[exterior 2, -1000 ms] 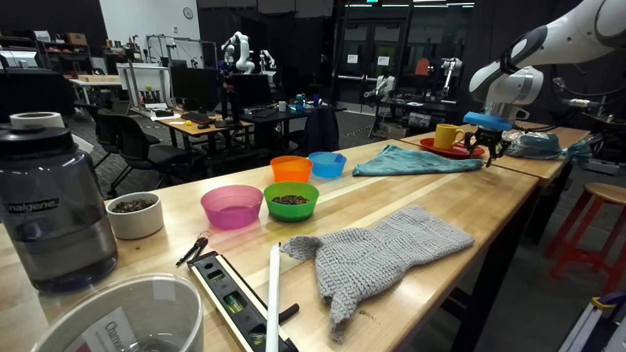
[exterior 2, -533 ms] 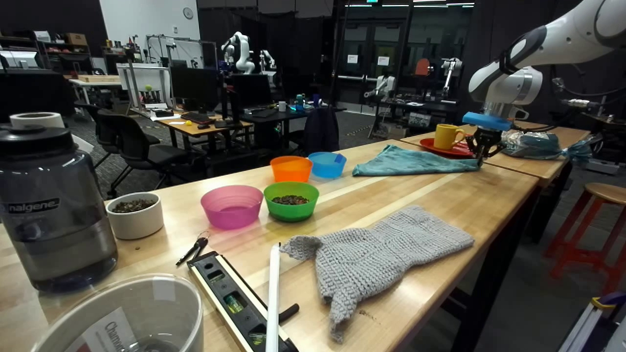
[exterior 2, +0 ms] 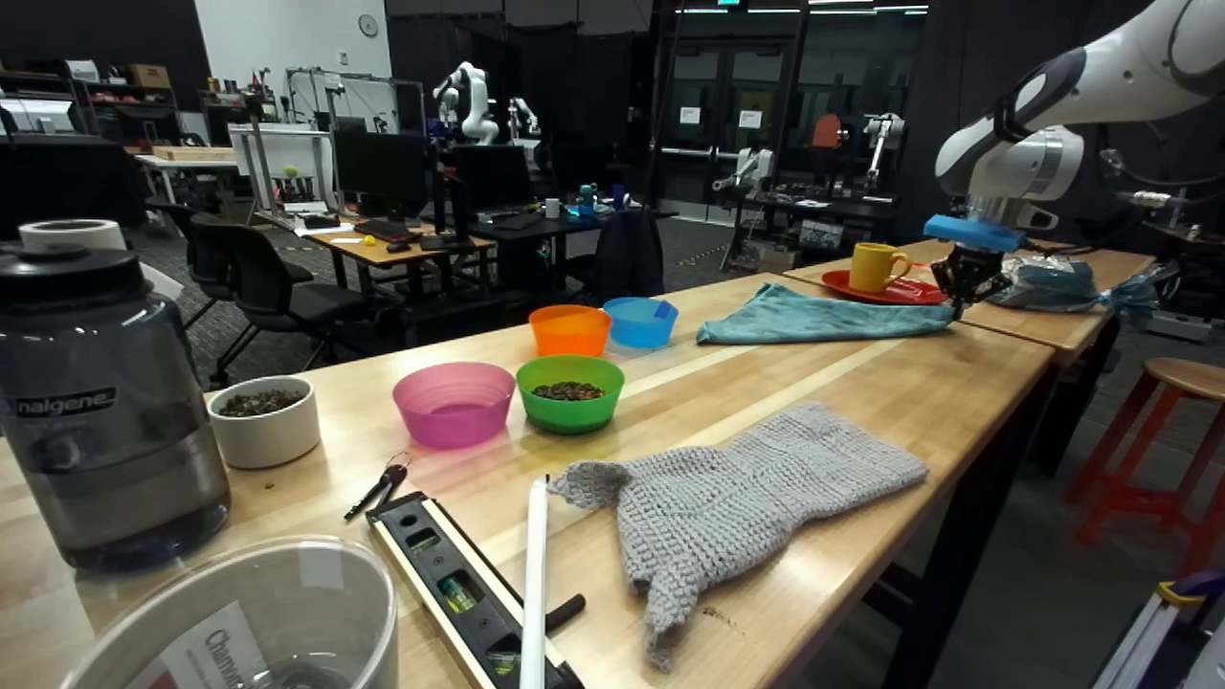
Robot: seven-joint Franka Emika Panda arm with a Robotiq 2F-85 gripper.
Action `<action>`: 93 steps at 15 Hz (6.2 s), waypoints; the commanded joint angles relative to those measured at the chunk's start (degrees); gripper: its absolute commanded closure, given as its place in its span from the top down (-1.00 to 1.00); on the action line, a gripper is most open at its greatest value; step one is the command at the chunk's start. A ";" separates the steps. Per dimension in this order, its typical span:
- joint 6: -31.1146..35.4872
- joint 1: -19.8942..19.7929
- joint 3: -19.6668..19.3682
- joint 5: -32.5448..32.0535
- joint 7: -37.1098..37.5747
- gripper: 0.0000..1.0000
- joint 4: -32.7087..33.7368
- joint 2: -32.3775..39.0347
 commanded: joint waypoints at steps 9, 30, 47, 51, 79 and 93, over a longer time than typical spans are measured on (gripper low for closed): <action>-7.65 -4.59 -0.82 -0.05 -6.61 -0.99 7.42 -0.59; -12.90 5.08 7.79 -5.24 -27.06 -0.99 -6.96 -17.24; -5.30 12.23 16.19 -6.85 -32.32 -0.99 -16.76 -24.08; -2.73 13.46 17.36 -6.37 -32.68 -0.99 -17.18 -24.19; 8.53 20.82 25.45 -8.45 -34.46 -0.99 -24.66 -23.11; 10.24 20.73 25.13 -8.97 -35.82 0.81 -25.82 -25.21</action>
